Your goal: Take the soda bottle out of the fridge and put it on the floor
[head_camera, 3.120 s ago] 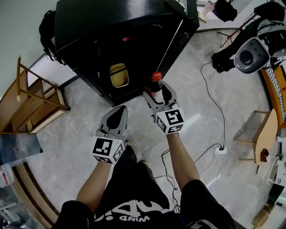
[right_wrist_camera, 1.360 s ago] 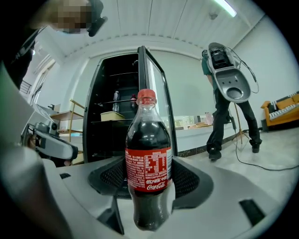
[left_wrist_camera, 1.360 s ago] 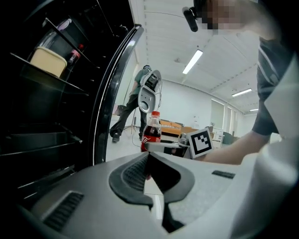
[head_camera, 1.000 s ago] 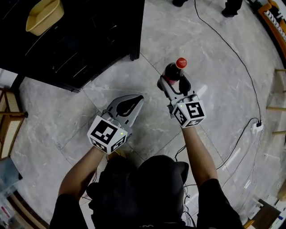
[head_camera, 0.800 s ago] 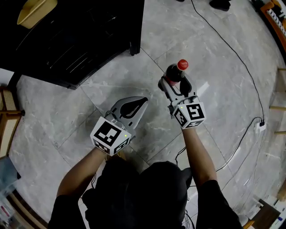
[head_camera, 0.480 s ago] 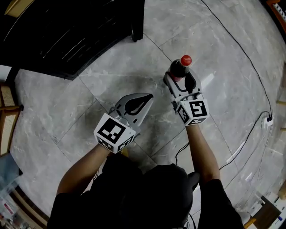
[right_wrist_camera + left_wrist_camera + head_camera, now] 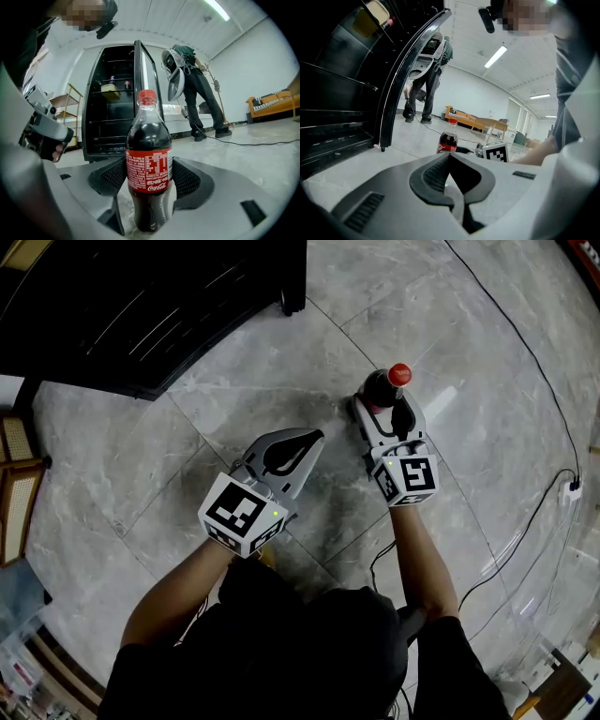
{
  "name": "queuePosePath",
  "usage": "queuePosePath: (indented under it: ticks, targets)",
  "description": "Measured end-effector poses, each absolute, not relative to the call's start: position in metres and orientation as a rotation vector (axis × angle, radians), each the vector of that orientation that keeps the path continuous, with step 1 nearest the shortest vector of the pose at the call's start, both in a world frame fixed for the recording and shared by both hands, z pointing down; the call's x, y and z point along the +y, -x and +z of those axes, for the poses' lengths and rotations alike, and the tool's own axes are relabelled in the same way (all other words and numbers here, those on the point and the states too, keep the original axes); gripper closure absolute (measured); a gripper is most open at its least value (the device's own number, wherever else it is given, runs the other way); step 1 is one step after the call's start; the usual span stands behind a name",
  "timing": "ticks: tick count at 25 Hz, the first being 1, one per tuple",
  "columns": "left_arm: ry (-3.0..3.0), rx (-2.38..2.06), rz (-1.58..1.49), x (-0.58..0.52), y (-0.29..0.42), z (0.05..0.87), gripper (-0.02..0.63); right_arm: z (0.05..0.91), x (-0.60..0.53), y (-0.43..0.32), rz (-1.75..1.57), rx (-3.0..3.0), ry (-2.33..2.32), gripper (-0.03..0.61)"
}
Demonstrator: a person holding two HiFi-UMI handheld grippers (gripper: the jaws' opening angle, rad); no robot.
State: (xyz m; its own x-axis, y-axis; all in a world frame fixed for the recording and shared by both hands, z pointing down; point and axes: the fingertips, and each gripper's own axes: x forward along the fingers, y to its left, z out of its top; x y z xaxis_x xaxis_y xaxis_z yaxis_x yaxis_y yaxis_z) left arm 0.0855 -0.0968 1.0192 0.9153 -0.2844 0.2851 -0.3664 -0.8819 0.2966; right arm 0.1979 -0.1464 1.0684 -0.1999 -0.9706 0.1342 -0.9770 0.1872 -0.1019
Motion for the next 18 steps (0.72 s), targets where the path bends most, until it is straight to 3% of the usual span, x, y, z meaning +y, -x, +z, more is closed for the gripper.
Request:
queuePosePath:
  ticks: [18]
  targets:
    - [-2.695, -0.484, 0.35, -0.086, -0.1, 1.029, 0.606, 1.07, -0.128, -0.192, 0.234, -2.396, -1.899, 0.268]
